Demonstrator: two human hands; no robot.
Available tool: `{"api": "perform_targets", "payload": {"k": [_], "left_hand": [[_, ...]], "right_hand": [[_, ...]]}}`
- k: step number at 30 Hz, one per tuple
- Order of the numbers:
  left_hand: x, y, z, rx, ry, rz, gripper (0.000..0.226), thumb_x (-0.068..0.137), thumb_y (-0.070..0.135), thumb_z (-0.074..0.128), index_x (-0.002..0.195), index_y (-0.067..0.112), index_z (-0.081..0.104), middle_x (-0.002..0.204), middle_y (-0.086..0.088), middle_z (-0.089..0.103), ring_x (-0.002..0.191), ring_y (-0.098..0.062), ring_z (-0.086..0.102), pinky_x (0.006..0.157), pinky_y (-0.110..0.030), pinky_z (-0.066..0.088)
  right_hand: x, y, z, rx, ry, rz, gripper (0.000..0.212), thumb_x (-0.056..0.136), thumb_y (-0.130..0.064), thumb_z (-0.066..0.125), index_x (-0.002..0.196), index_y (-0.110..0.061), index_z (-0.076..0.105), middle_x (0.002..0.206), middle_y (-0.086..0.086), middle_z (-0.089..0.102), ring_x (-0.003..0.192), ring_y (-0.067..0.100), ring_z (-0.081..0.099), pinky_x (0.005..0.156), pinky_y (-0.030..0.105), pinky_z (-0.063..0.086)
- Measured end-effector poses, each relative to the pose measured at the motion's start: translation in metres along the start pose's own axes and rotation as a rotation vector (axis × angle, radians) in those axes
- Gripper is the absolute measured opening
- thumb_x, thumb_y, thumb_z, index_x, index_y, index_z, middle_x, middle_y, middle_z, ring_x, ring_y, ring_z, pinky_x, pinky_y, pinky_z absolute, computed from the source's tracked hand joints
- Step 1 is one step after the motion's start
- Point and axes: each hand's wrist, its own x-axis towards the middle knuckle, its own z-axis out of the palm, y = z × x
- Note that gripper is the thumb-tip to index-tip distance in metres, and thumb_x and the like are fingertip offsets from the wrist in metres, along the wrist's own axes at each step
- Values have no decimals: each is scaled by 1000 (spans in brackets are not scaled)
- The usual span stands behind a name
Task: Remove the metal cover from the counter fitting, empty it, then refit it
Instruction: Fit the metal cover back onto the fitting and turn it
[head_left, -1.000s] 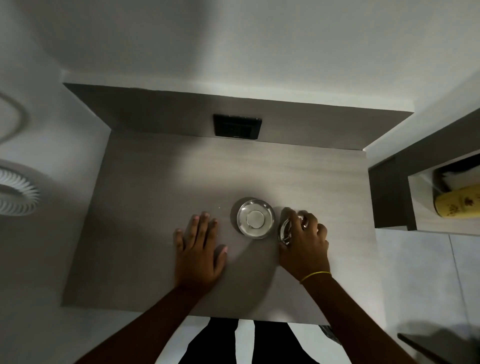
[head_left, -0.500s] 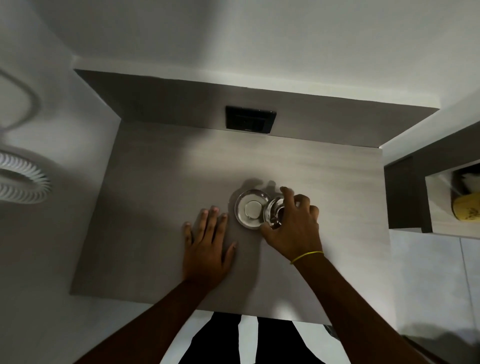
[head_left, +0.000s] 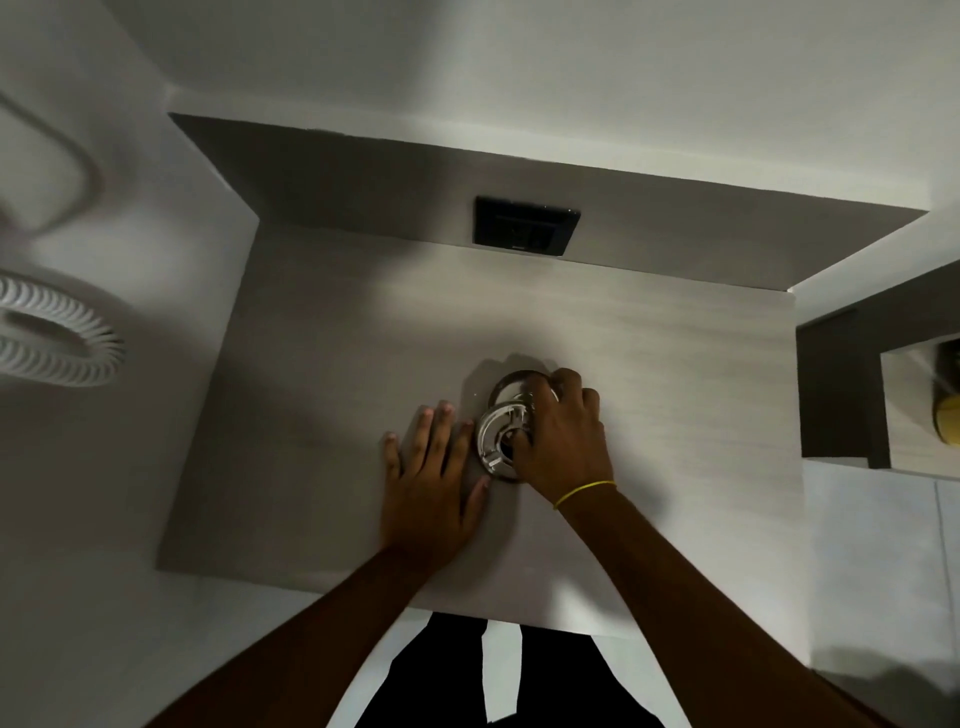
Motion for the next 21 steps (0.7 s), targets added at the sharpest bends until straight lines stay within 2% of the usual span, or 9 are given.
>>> {"api": "perform_targets", "payload": {"k": [3,5,9,13,16,21], "left_hand": [[0,1,0,-5,-2,-4,76,104,60,45,167,18,38,180,-11,21,168,-33,13,128,-71,17],[0,1,1,-12,-1,-9,76,104,59,46,167,19,38,180,-11,22,168,-33,14,127,-71,18],[0,0,2,-24,1,-6,76,104,59,46,169,19,34,181,-11,20,168,-34,15,128,-70,16],[-1,0,5,-26,0,-5,77,104,58,49,168,19,34,181,-11,20,168,-34,14,127,-71,17],[-1,0,5,-38,-4,-9,77,103,57,49,169,19,34,181,-10,20,168,-34,12,127,-71,16],[-1,0,6,-46,3,-5,78,103,56,51,169,19,33,181,-11,21,168,-35,12,128,-70,15]], "right_hand": [[5,1,1,-1,29,-10,56,78,-16,68,133,-17,57,138,14,50,115,41,54,90,47,56],[9,1,-3,18,33,-11,60,78,-14,70,136,-17,54,134,15,53,113,42,57,89,47,56],[20,0,-19,16,-30,34,71,78,-23,75,142,-23,45,131,14,59,111,44,65,85,50,59],[40,3,-33,-2,-165,80,47,77,-32,79,120,-23,62,121,12,67,107,42,69,87,44,56],[50,5,-40,18,-236,110,39,75,-34,84,110,-25,69,116,11,72,106,39,70,85,38,53],[57,5,-42,15,-282,108,42,76,-37,85,113,-24,68,119,11,73,109,38,69,86,37,52]]}}
